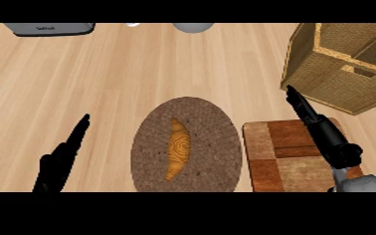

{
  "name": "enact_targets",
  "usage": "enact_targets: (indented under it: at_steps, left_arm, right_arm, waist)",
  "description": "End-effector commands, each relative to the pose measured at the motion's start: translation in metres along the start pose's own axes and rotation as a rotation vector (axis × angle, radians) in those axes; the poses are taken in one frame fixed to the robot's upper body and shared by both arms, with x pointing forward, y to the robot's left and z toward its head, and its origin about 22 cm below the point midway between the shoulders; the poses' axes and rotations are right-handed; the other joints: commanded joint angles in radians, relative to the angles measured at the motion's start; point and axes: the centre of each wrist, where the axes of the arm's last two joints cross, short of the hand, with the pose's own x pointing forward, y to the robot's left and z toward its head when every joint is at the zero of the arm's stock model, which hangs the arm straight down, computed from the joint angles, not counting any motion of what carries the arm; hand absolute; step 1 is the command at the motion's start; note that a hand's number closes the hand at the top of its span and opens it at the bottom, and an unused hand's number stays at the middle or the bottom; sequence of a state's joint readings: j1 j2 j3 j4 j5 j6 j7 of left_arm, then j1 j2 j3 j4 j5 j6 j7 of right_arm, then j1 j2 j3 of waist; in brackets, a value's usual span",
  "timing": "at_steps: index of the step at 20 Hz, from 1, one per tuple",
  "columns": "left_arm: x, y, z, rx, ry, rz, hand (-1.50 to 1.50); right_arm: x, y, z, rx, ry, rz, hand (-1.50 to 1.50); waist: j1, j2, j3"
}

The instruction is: Pick the croissant from the placemat and place it in the basket

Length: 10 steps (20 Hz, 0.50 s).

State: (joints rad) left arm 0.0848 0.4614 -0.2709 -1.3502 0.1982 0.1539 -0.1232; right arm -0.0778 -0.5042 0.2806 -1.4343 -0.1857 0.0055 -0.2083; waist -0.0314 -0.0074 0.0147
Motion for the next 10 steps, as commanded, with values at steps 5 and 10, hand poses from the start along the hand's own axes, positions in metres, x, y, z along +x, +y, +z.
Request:
enact_targets:
  at_steps: [5,10]
  left_arm:
    - [0.075,0.023,-0.034,0.081,-0.125,0.064,0.0]
    - [0.092,0.023,-0.049,0.032,-0.095,0.107,0.0]
  right_arm:
    - [0.125,0.046,-0.097,0.148,-0.398,-0.153,1.5]
    - [0.155,0.113,-0.1,0.488,-0.597,0.412,-1.5]
  waist:
    - [0.086,0.012,-0.015]
    - [0.109,0.012,-0.019]
